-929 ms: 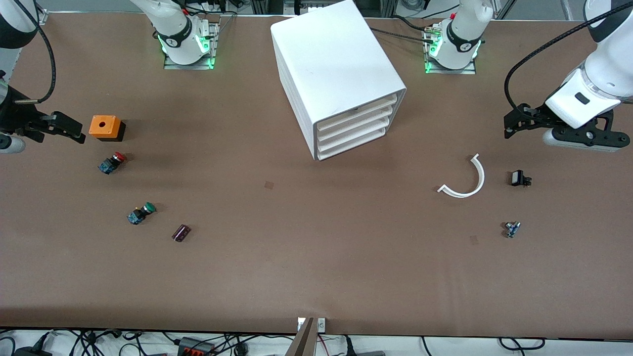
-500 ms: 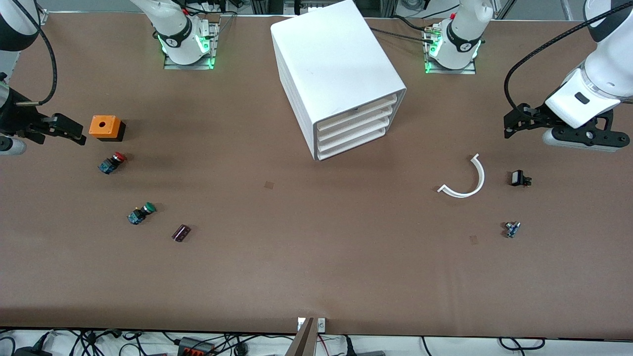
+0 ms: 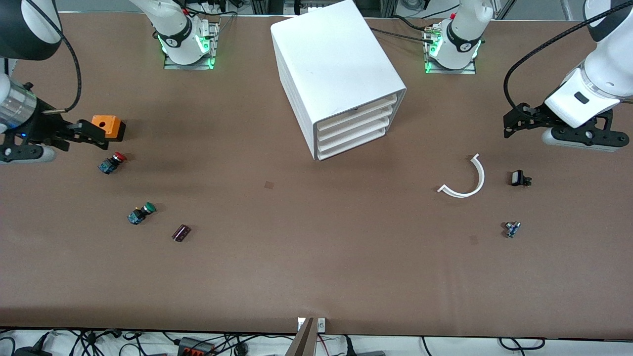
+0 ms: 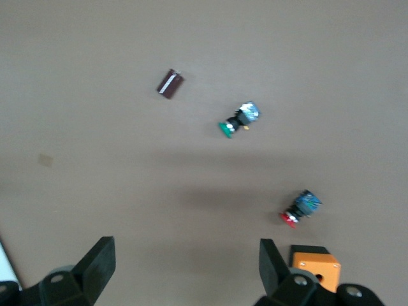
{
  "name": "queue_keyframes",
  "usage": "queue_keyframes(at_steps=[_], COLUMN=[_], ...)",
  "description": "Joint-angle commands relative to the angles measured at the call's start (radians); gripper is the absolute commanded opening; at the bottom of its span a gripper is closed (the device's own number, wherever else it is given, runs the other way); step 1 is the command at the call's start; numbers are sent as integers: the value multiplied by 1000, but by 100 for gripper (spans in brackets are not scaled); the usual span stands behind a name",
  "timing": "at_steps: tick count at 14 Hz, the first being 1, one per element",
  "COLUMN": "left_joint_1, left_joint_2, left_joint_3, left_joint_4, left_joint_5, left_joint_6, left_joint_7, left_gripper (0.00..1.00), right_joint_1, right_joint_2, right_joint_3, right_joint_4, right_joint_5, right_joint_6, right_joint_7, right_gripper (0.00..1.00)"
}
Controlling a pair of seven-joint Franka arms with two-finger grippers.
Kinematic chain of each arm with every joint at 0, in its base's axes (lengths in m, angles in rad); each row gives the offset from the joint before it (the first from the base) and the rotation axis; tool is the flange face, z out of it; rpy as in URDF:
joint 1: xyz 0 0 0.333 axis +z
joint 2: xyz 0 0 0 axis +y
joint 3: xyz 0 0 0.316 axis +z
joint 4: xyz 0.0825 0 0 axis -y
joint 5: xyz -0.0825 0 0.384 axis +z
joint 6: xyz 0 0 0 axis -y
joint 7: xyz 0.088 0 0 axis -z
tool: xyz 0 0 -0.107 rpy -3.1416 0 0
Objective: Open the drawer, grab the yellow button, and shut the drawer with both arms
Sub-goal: 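Reach the left gripper to the drawer handle while the right gripper advances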
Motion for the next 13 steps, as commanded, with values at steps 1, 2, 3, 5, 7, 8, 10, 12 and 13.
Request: queue_keyframes(at_steps=[1, 2, 3, 5, 7, 8, 10, 12, 13], left_joint_1=[-13, -12, -12, -10, -10, -10, -9, -12, -10], left_joint_2=[14, 54, 74, 100, 147, 175, 238, 328, 380], left_joint_3=[-5, -5, -5, -5, -5, -5, -5, -16, -29], left_joint_4=[16, 22, 28, 33, 33, 33, 16, -2, -17], left_joint_5=[-34, -109, -166, -290, -430, -490, -611, -703, -755], left_joint_6=[-109, -142, -187, -265, -319, -339, -364, -342, -292], left_joint_7=[11, 11, 14, 43, 105, 123, 241, 353, 416], left_gripper=[100, 100, 100, 100, 100, 100, 100, 100, 100], right_joint_1=[61, 77, 87, 103, 110, 123, 159, 176, 189], right_joint_2=[14, 25, 30, 39, 63, 66, 68, 88, 93], right_joint_3=[-3, -1, -3, -1, -1, -1, -1, -1, -1], right_joint_4=[14, 14, 20, 25, 34, 48, 68, 71, 79], right_joint_5=[20, 20, 21, 23, 25, 23, 21, 23, 25], right_joint_6=[44, 50, 48, 47, 52, 50, 50, 50, 52], right_joint_7=[1, 1, 3, 0, 1, 1, 1, 3, 4], right_gripper=[100, 100, 100, 100, 100, 100, 100, 100, 100])
